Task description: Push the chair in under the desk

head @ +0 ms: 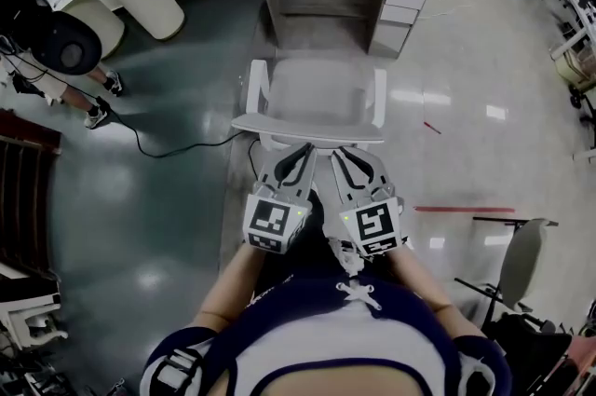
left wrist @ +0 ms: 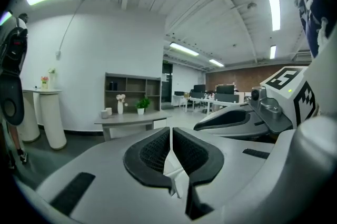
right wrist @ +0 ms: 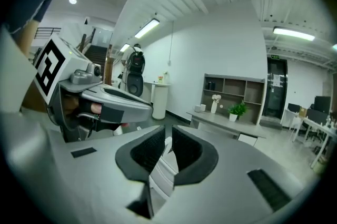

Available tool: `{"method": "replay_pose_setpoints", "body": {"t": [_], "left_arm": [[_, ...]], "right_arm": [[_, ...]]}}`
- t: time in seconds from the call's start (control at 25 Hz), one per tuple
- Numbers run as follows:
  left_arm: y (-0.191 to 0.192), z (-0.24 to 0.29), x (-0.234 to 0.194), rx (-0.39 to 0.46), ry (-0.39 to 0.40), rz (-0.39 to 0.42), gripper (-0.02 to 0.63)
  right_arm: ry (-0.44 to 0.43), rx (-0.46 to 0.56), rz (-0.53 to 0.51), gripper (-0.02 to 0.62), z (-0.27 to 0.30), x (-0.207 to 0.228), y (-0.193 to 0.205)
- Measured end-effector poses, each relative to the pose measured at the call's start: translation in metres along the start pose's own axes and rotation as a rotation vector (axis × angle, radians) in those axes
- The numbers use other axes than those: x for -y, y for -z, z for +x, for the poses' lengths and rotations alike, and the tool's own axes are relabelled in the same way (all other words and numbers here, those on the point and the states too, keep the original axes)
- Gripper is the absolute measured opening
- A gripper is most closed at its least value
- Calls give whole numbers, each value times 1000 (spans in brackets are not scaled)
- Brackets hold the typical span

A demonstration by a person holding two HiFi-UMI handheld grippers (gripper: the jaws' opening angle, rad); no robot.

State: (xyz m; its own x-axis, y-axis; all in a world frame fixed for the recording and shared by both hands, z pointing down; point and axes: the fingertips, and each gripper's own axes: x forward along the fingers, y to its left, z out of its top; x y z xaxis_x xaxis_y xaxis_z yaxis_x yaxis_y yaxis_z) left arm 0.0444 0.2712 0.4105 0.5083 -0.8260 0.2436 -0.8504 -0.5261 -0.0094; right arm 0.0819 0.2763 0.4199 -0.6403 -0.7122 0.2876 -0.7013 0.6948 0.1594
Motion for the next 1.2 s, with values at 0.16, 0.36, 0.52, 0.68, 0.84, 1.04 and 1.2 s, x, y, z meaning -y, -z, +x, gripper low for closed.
{"method": "replay_pose_setpoints", "body": {"t": [0.16,0.36,0.52,0.68,0.84,1.04,1.2], "left_arm": [[9,17,-16,-54,26,52,9],[29,38,-34,-142,52,131,9],[55,47,-42,-228,92,180,11],[77,55,-43,-303,141,232,56],[95,60,-48,-366,176,304,88],[115,67,-54,-430,203,413,106],[128,71,-58,-476,215,467,127]], "right_arm": [[-26,-63,-89,12,25,1,6],[-57,-145,-168,12,53,5,24],[-90,-219,-190,12,70,3,44],[-135,-293,-214,13,81,-1,64],[-165,-357,-265,13,92,-4,78],[-214,-447,-329,47,105,-9,98],[-238,-508,-374,106,113,-12,114]]}}
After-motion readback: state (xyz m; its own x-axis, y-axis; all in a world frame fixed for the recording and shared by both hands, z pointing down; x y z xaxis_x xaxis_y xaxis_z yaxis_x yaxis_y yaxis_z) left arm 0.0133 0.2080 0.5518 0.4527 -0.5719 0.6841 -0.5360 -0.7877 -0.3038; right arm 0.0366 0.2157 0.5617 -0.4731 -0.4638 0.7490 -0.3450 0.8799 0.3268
